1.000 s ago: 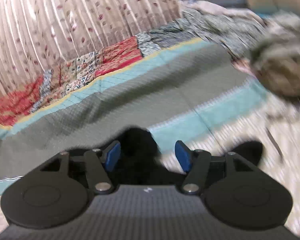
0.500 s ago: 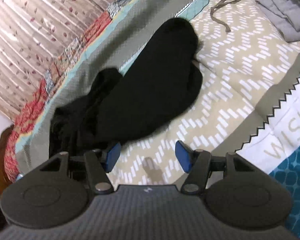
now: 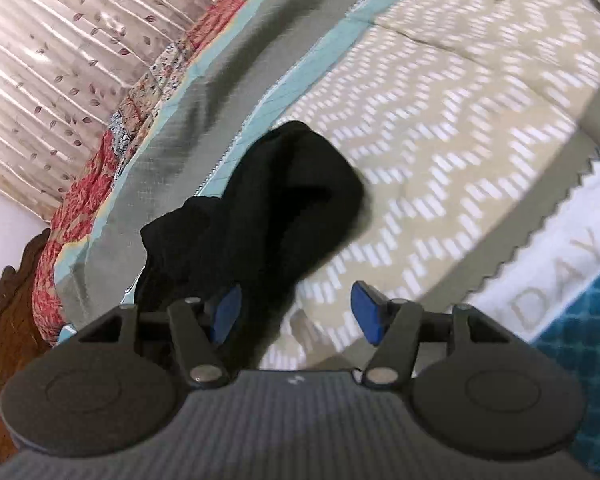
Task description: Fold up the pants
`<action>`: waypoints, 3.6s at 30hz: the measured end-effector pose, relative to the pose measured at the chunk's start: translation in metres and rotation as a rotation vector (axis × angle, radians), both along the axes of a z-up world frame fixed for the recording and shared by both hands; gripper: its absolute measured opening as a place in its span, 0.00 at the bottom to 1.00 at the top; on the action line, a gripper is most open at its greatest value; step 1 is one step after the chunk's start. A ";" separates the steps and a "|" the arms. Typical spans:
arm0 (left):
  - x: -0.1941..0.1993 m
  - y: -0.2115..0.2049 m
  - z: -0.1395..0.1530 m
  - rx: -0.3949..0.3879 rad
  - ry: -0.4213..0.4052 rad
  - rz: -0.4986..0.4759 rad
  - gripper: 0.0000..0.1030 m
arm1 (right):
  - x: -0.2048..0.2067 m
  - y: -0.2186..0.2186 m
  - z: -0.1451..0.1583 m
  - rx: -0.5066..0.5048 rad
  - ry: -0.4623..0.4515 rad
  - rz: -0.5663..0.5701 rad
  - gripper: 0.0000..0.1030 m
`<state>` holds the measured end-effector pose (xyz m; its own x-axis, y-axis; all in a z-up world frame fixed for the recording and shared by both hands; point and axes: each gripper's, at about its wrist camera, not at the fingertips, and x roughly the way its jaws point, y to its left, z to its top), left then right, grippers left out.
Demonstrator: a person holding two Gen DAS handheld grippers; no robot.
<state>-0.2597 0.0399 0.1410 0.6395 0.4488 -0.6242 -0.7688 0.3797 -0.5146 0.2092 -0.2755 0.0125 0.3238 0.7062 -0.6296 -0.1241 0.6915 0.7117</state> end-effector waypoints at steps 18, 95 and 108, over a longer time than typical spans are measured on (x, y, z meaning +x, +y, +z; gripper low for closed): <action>-0.029 0.009 0.015 -0.007 -0.119 -0.022 0.07 | 0.023 -0.055 0.093 0.099 -0.275 -0.247 0.08; -0.027 0.054 -0.036 -0.210 0.070 0.053 0.06 | 0.035 -0.170 0.060 -0.240 -0.254 -0.391 0.07; -0.037 0.060 -0.089 -0.266 0.254 0.024 0.36 | -0.021 -0.189 0.014 -0.471 -0.154 -0.433 0.37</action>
<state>-0.2967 0.1000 0.0516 0.4401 0.2627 -0.8587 -0.8919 0.2385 -0.3842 0.1886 -0.4647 0.0264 0.6281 0.1517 -0.7632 0.1593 0.9350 0.3169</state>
